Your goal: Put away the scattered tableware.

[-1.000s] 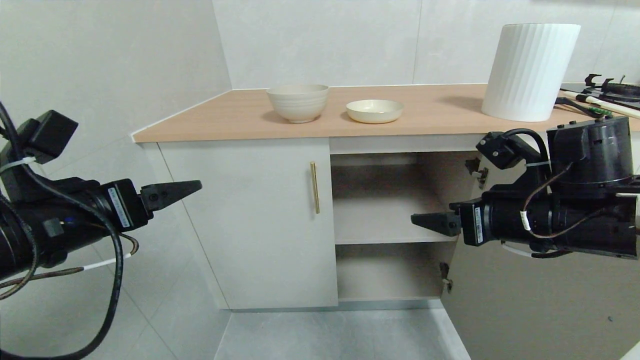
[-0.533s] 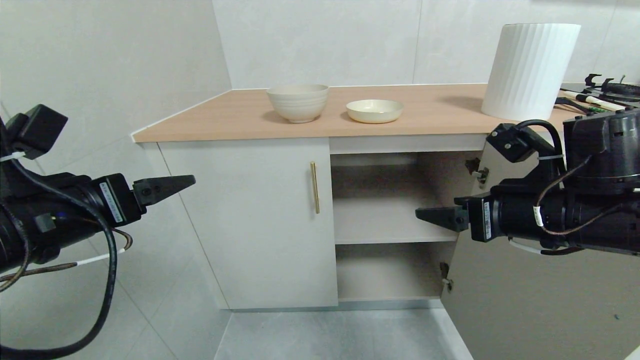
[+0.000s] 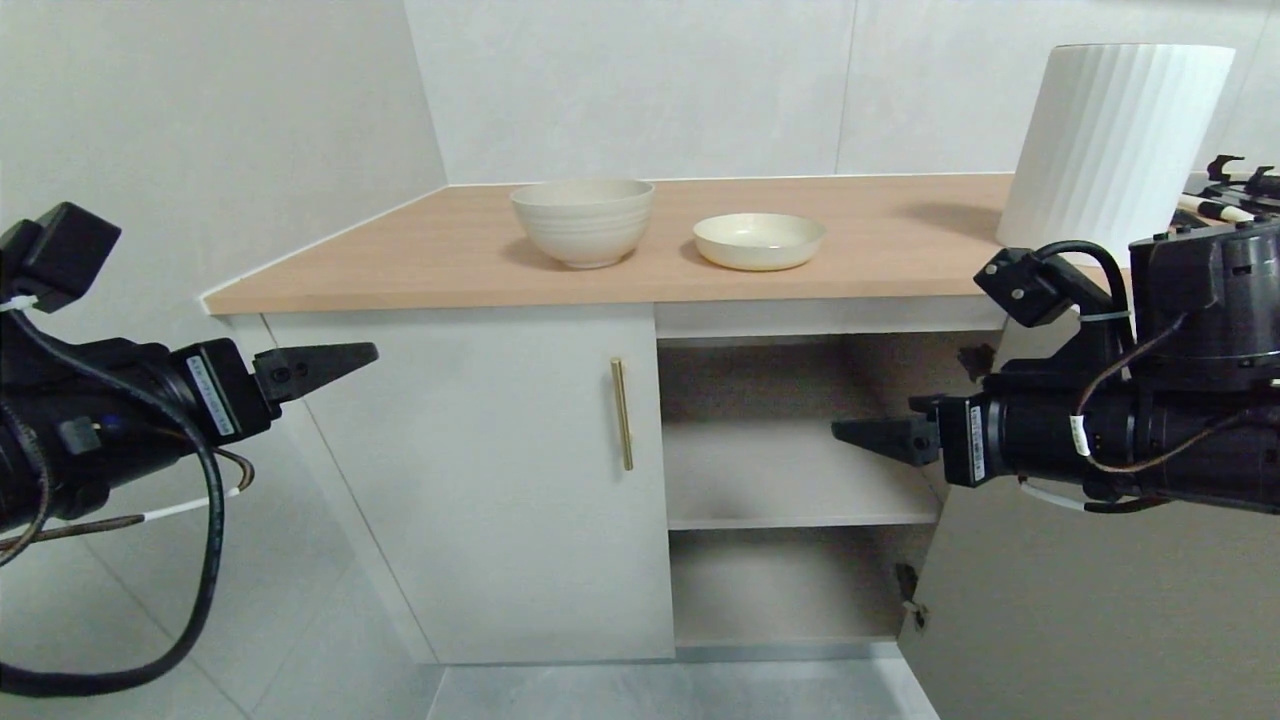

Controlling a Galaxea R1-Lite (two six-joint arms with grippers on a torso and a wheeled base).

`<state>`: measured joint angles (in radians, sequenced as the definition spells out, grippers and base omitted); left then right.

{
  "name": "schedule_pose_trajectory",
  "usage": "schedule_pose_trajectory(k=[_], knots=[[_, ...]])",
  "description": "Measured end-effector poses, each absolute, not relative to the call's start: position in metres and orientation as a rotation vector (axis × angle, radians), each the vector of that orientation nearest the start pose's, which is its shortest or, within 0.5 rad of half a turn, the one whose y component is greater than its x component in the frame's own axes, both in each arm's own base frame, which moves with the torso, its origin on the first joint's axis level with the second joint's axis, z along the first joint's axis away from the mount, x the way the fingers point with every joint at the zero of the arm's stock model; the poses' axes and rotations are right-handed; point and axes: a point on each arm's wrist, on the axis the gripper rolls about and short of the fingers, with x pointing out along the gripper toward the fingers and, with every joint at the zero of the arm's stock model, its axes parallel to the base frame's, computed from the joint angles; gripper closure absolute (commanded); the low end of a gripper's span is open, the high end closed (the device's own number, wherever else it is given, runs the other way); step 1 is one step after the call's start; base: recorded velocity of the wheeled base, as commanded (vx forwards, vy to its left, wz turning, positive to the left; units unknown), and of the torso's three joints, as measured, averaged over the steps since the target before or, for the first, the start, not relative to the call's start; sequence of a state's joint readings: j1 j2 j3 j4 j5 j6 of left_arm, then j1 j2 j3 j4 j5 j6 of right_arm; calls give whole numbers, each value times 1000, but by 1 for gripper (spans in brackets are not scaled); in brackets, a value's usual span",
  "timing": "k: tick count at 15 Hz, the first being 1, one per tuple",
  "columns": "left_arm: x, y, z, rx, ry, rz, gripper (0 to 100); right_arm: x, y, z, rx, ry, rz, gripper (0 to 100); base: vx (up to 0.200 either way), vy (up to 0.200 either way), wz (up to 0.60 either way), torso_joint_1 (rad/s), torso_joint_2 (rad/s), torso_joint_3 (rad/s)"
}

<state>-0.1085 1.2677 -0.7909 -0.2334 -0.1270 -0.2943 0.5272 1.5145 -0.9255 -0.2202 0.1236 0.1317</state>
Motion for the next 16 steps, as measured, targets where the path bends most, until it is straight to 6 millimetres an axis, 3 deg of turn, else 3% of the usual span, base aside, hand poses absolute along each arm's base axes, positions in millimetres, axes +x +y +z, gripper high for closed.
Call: schedule_pose_trajectory(k=[6, 8, 16], knots=[[200, -24, 247, -288, 276, -195, 0, 229, 136, 228, 50, 411, 617, 0, 0, 0, 0, 0, 0, 0], [200, -24, 248, -291, 276, -196, 0, 228, 136, 228, 51, 412, 617, 0, 0, 200, 0, 5, 2, 5], [199, -25, 244, -274, 286, -207, 0, 227, 136, 229, 53, 408, 620, 0, 0, 0, 0, 0, 0, 0]])
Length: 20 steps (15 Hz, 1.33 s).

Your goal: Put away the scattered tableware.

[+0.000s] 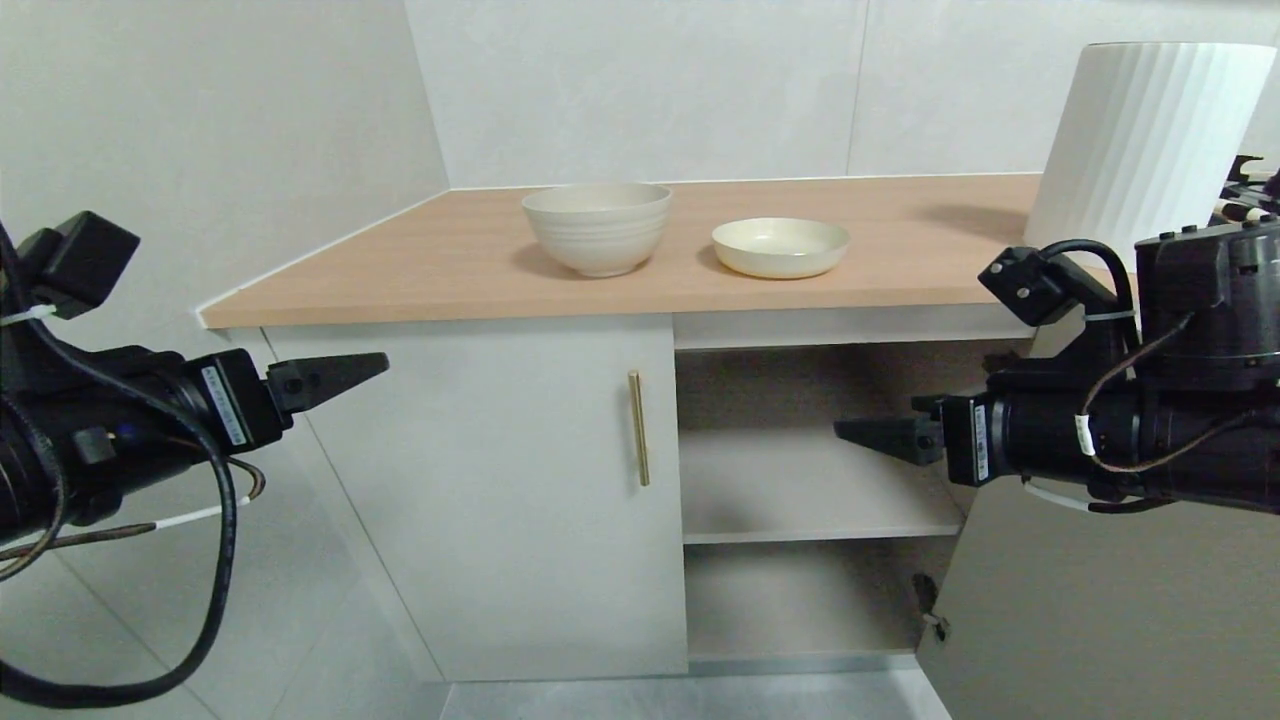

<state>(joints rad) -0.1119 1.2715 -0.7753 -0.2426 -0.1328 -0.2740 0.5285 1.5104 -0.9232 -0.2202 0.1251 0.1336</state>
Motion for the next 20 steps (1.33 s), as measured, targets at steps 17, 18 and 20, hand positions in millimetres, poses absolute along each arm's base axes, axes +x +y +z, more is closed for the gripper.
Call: schedule_pose_trajectory(k=[17, 18, 20], knots=[[194, -25, 246, -258, 277, -211, 0, 198, 128, 247, 122, 340, 693, 0, 35, 0, 0, 1, -5, -2], [194, -25, 246, -259, 278, -211, 0, 198, 128, 245, 117, 343, 694, 0, 0, 0, 0, 56, -246, -188], [195, -25, 246, -259, 276, -211, 0, 198, 128, 244, 114, 342, 695, 0, 0, 0, 0, 51, -227, -261]])
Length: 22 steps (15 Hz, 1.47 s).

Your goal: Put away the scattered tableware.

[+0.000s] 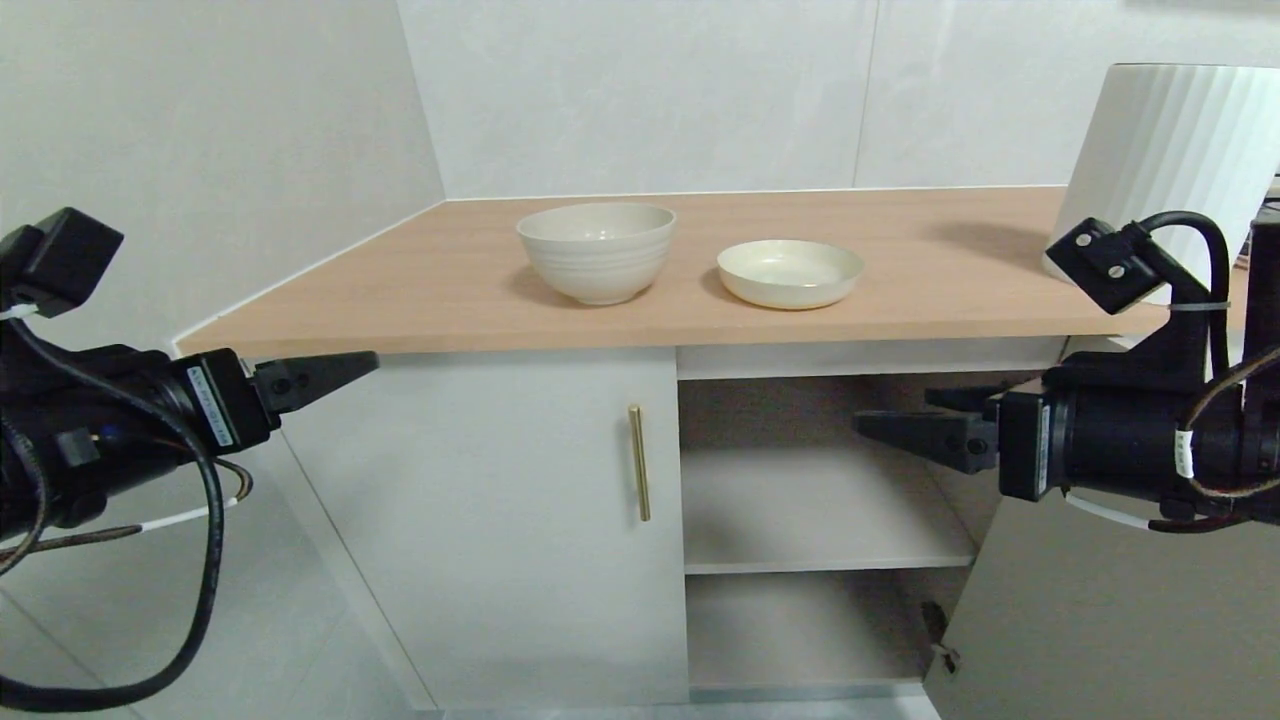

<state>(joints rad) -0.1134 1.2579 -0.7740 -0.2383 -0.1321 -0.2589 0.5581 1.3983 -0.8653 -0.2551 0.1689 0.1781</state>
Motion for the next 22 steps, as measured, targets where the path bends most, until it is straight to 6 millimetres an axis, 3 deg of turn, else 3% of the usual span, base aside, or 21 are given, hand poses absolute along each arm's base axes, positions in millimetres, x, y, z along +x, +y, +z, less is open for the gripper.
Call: schedule_pose_trajectory(k=[14, 18, 22], knots=[[203, -27, 238, -259, 313, -217, 0, 204, 130, 238, 110, 357, 687, 0, 0, 0, 0, 175, -469, -280], [217, -30, 245, -257, 302, -222, 0, 227, 137, 235, 122, 310, 661, 0, 0, 0, 0, 28, -65, -37], [246, -39, 256, -252, 394, -206, 0, 272, 146, 248, 122, 405, 531, 0, 0, 0, 0, 0, 0, 0]])
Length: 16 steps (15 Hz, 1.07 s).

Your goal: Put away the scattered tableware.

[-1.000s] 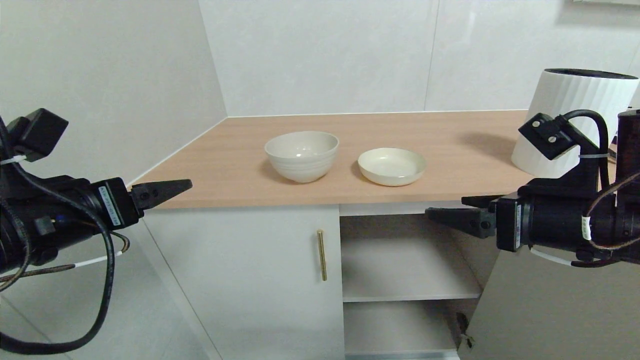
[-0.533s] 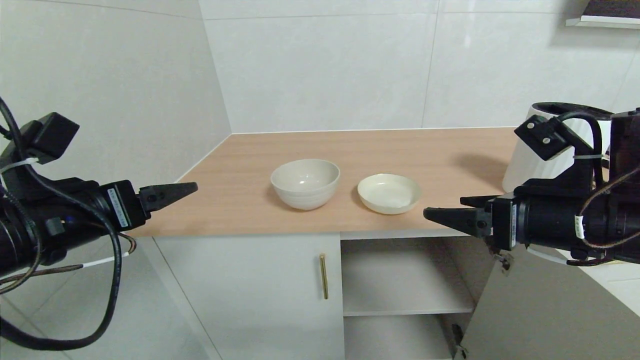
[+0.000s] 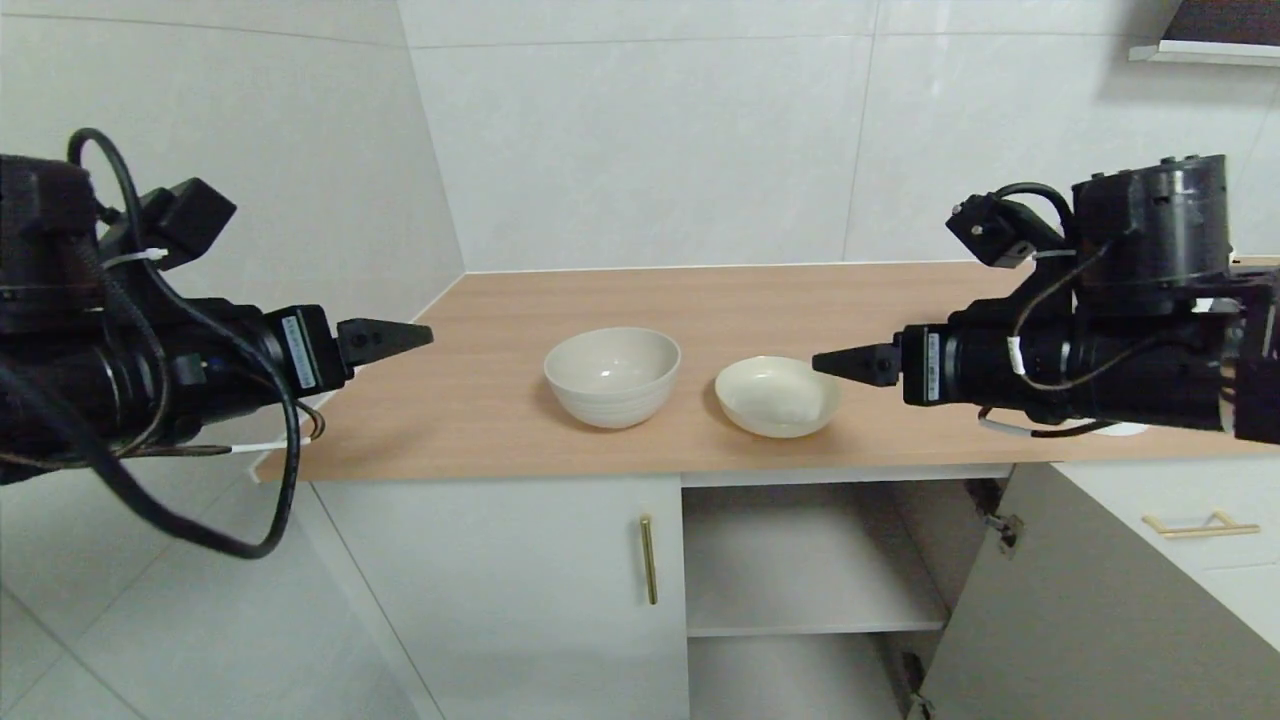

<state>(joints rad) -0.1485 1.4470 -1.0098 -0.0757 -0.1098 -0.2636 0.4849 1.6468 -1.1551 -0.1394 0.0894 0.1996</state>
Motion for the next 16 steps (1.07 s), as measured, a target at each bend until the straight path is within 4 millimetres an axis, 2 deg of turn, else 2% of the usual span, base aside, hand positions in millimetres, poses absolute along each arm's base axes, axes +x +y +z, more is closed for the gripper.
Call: schedule_pose_trajectory(k=[2, 4, 6, 9, 13, 16], knots=[[262, -48, 264, -281, 468, -191, 0, 294, 148, 249, 199, 460, 395, 0, 0, 0, 0, 0, 0, 0], [282, -66, 272, -342, 491, -191, 0, 310, 149, 242, 212, 468, 307, 0, 0, 0, 0, 0, 0, 0], [305, -86, 258, -343, 524, -139, 0, 319, 150, 235, 200, 473, 250, 0, 0, 0, 0, 0, 0, 0], [342, -110, 232, -326, 449, -38, 0, 327, 153, 227, 195, 470, 232, 0, 0, 0, 0, 0, 0, 0], [360, -133, 197, -301, 492, -59, 0, 332, 155, 219, 184, 480, 208, 0, 0, 0, 0, 0, 0, 0], [365, -142, 183, -288, 519, -69, 0, 333, 156, 218, 184, 483, 208, 0, 0, 0, 0, 0, 0, 0]])
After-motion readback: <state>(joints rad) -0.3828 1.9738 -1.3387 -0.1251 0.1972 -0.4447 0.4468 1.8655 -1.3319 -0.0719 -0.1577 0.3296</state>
